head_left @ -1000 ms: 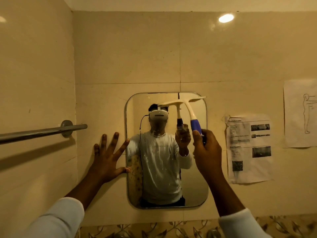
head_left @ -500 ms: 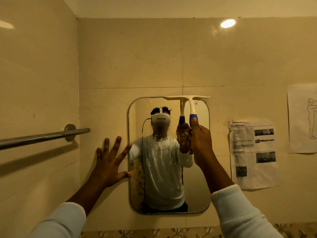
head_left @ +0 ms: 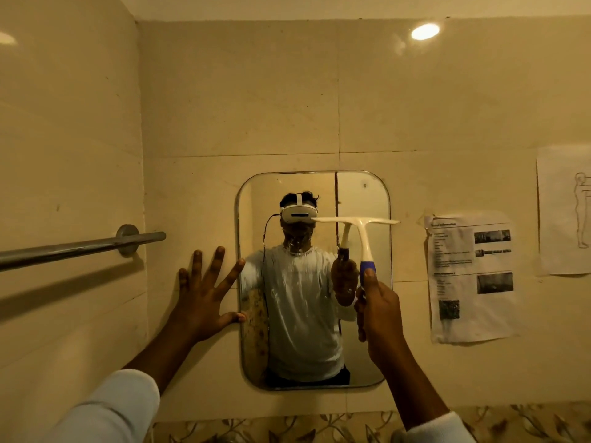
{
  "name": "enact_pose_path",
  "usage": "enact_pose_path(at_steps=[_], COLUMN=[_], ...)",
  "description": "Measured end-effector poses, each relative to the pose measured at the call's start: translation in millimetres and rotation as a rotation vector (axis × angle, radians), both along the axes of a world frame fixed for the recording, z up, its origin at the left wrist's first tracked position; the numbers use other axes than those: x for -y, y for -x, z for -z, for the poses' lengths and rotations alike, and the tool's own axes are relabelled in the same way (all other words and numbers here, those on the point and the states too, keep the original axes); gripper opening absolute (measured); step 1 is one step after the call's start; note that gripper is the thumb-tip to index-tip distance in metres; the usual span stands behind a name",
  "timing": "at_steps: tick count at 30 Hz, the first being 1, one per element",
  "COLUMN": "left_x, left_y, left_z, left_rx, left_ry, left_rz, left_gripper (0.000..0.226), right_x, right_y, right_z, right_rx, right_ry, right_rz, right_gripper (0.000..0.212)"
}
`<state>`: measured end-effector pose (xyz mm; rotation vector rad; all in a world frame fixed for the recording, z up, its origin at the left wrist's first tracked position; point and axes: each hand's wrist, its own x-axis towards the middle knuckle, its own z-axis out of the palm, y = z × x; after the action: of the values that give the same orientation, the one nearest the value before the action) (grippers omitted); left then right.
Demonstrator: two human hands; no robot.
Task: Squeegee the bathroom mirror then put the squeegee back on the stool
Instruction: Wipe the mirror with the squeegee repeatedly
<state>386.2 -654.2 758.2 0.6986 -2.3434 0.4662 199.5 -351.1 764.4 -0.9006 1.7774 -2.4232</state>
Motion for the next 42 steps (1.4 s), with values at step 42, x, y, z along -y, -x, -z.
enact_pose_path(at_steps=[42], left_x=[1.0], left_y=[-0.9], left_z=[1.4], left_rx=[0.005], left_ry=[0.002], left_rz=[0.005], left_gripper=[0.124], right_x=[-8.7], right_y=[-30.9], right_z=[-49.4], right_rx=[0.035], right_ry=[0.157], right_rz=[-0.045], right_gripper=[0.046])
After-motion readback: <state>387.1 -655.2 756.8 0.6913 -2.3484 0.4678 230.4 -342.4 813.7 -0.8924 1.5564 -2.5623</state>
